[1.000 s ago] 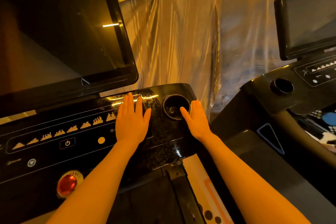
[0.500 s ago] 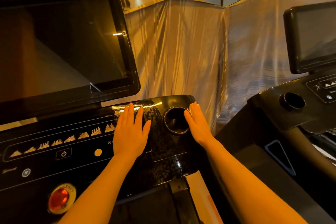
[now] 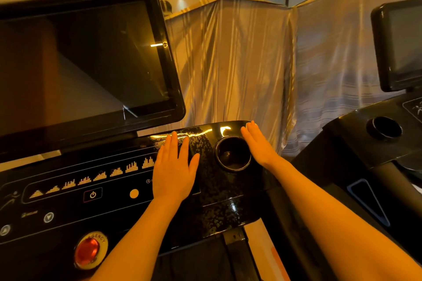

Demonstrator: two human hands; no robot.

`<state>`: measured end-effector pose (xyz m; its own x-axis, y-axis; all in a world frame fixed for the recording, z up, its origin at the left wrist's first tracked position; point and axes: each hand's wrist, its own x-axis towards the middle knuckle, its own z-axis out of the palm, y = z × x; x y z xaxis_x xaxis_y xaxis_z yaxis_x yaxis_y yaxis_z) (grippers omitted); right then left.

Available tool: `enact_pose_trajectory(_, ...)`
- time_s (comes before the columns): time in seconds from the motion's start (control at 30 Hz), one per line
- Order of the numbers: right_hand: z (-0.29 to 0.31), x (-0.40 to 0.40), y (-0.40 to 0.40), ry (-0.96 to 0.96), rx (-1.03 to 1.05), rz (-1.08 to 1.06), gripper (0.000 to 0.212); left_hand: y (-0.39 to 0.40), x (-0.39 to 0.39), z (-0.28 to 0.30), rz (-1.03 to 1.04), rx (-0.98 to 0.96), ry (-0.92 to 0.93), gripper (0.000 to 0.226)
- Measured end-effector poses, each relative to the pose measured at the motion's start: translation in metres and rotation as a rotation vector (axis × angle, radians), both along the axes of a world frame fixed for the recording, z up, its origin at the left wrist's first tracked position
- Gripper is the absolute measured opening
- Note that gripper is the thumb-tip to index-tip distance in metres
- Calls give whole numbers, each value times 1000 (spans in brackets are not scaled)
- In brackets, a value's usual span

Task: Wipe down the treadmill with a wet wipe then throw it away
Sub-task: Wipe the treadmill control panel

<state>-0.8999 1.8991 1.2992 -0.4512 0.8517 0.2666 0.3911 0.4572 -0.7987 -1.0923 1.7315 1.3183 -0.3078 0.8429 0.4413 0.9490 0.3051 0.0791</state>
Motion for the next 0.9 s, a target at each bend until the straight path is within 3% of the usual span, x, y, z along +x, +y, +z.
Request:
enact_pose_trajectory(0.23, 22, -9, -33, 24, 102, 81, 36, 2, -2, -2, 0, 6, 7, 76)
enact_pose_trajectory(0.43, 29, 2, -40, -170, 78, 179, 51, 0, 0, 0, 3, -14, -23, 75)
enact_pose_trajectory(0.7, 52, -26, -43, -338, 318, 168, 47, 0, 0, 0, 6, -4, -18, 72)
enact_pose_trajectory(0.9, 48, -14, -55, -362, 400, 220, 60, -1, 2, 2, 1, -21, -37, 80)
